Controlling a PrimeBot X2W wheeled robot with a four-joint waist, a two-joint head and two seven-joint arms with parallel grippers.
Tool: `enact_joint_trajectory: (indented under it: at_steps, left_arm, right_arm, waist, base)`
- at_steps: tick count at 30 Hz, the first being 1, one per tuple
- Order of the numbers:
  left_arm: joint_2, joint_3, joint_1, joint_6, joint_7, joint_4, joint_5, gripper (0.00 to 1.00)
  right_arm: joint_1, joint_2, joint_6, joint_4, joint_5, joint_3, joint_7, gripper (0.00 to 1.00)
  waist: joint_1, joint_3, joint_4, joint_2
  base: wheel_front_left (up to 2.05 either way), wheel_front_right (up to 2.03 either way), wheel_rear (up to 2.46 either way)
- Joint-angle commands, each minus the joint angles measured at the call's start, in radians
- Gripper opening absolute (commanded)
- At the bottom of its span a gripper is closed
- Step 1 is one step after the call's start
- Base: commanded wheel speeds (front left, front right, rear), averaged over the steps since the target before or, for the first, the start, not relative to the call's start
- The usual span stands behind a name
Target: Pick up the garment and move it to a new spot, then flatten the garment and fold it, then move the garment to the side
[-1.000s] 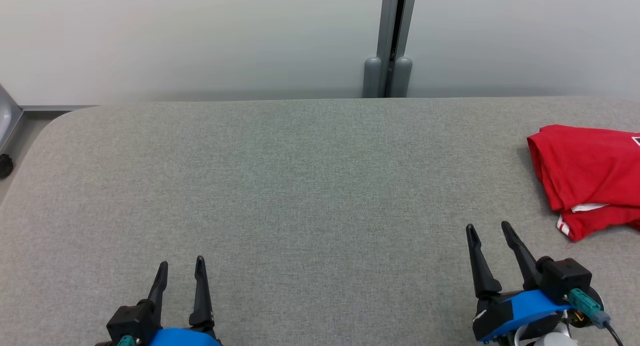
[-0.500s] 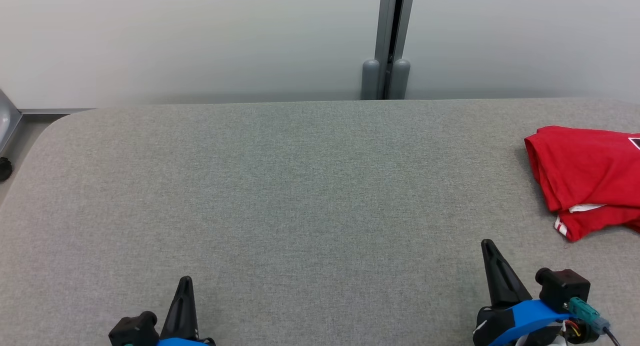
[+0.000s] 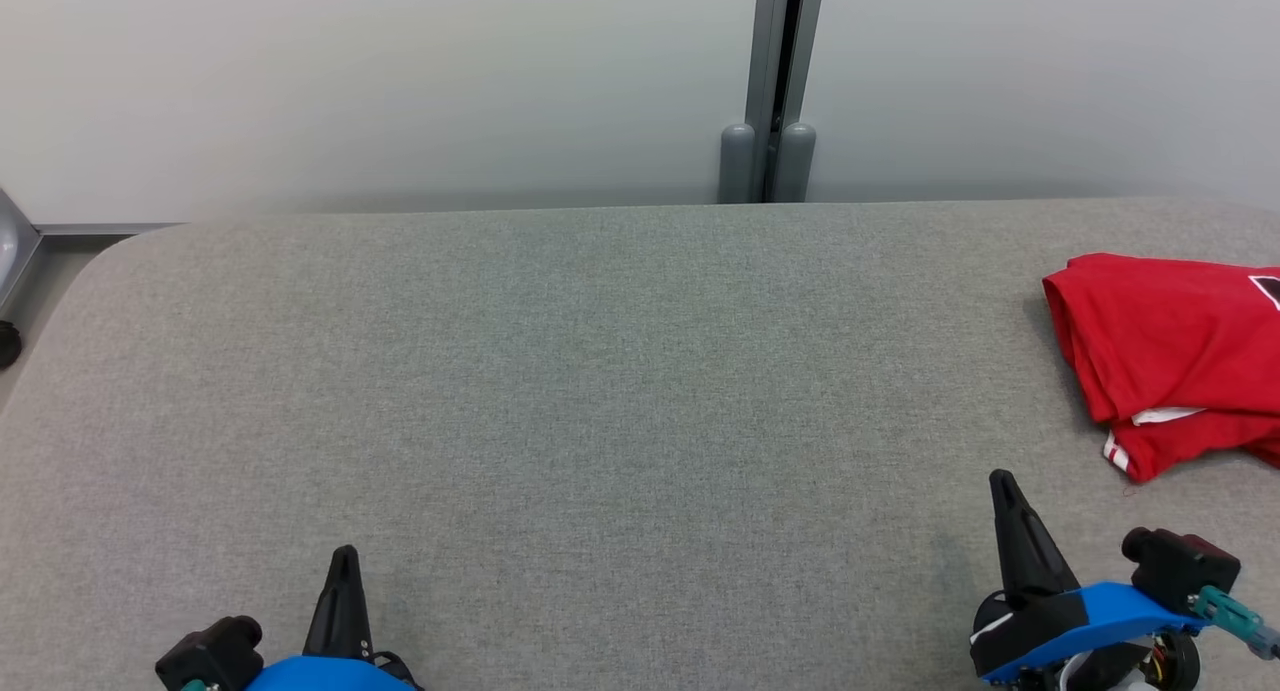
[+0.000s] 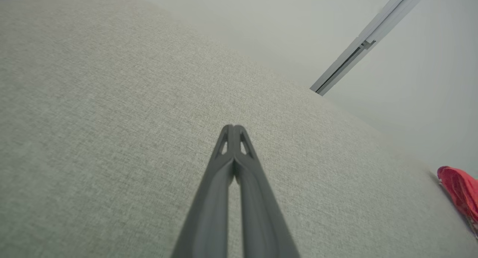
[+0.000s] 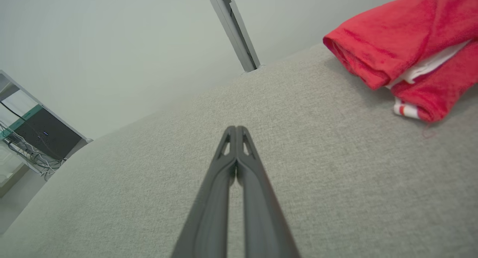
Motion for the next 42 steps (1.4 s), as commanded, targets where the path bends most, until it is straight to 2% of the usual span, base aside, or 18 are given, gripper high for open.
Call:
enact_joint_trajectory:
  at_steps: [1, 19, 42]
  left_arm:
    - [0.001, 0.012, -0.029, -0.004, 0.007, -0.02, -0.028, 0.0]
    - [-0.001, 0.053, -0.056, -0.023, 0.077, -0.047, -0.279, 0.0]
    - [-0.002, 0.098, -0.082, -0.043, 0.15, -0.075, -0.537, 0.0]
  right_arm:
    - [-0.01, -0.002, 0.0, -0.02, 0.032, -0.006, 0.007, 0.0]
    - [-0.011, -0.002, 0.0, -0.049, 0.306, -0.033, 0.077, 0.0]
    - [-0.013, -0.003, 0.0, -0.079, 0.589, -0.062, 0.15, 0.0]
  waist:
    - [0.0, 0.0, 0.0, 0.0]
    - [0.0, -0.009, -0.006, 0.0]
    - [0.0, -0.02, -0.014, 0.0]
  base:
    - [0.0, 0.0, 0.0]
    - [0.0, 0.0, 0.0]
    - [0.0, 0.0, 0.0]
